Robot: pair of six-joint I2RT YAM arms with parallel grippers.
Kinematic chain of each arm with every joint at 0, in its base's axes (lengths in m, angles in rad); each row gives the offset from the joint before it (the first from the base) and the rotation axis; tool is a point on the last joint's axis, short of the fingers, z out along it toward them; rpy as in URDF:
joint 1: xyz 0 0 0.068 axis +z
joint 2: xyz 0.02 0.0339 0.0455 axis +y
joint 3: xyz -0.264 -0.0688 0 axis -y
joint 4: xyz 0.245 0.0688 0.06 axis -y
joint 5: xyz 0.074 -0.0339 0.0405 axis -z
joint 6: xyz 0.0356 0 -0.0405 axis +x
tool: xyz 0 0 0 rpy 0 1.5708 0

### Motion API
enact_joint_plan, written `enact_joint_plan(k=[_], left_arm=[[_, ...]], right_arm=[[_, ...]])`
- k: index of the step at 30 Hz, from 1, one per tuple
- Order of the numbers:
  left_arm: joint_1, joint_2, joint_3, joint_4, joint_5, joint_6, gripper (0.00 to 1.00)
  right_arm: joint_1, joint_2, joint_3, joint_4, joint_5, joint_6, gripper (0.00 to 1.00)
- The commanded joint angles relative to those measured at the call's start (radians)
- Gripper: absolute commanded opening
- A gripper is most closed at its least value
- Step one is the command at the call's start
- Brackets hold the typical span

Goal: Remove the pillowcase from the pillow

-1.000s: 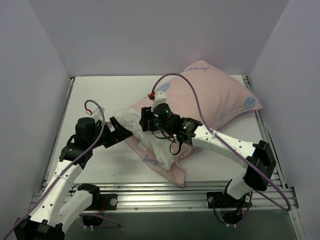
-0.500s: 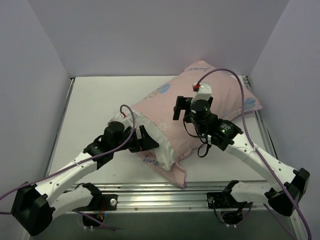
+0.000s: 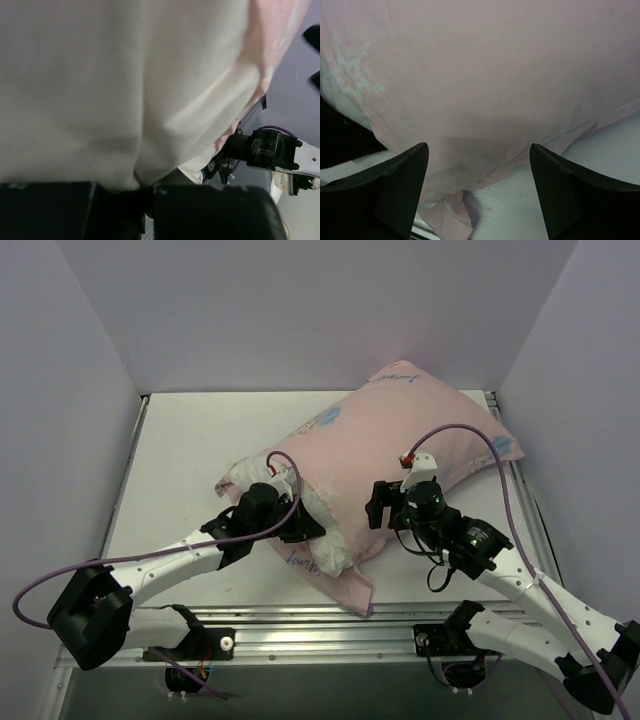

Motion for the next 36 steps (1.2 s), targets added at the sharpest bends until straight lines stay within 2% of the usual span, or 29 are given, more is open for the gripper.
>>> enact_joint_plan(k=[1,4,8,15,17,18,21,22,23,26,28,29,32,36], left_arm=[[-0.002,0.010,0.083,0.075,-0.063,0.033,0.02],[-0.002,-0.016,0.106,0.056,-0.112,0.045,0.02],[-0.002,-0.038,0.152,-0.016,-0.166,0.082,0.02],[-0.002,-0.076,0.173,-0.059,-0.169,0.087,0.02],[-0.002,-0.099,0.175,-0.074,-0.172,0.088,0.02],[-0.002,-0.105,0.175,-0.100,-0.175,0.095,0.02],[0.001,-0.147,0.193,-0.197,-0.221,0.107,0.02],[0.002,-0.161,0.201,-0.230,-0.223,0.118,0.02],[0.013,-0.197,0.207,-0.297,-0.251,0.124,0.02],[0.072,-0.283,0.221,-0.422,-0.264,0.133,0.02],[0.128,-0.322,0.238,-0.491,-0.211,0.130,0.02],[0.160,-0.358,0.244,-0.564,-0.175,0.130,0.02],[0.301,-0.436,0.274,-0.698,-0.063,0.142,0.02],[0.366,-0.515,0.331,-0.821,0.018,0.176,0.02]], right_arm=[[0.025,-0.021,-0.060,0.021,-0.149,-0.011,0.77],[0.073,-0.017,-0.097,0.038,-0.169,-0.002,0.77],[0.210,0.041,-0.108,0.056,-0.065,0.029,0.77],[0.229,0.149,-0.102,0.112,0.068,0.073,0.74],[0.228,0.175,-0.100,0.096,0.137,0.089,0.68],[0.226,0.182,-0.100,0.090,0.223,0.099,0.65],[0.206,0.198,-0.099,0.075,0.341,0.104,0.33],[0.168,0.201,-0.103,0.075,0.351,0.106,0.10],[0.139,0.201,-0.108,0.078,0.352,0.107,0.01],[0.004,0.186,-0.128,0.093,0.331,0.119,0.00],[-0.068,0.175,-0.128,0.095,0.317,0.144,0.00],[-0.141,0.172,-0.122,0.098,0.303,0.148,0.00],[-0.290,0.178,-0.101,0.095,0.251,0.159,0.00],[-0.441,0.208,-0.093,0.105,0.167,0.152,0.00]])
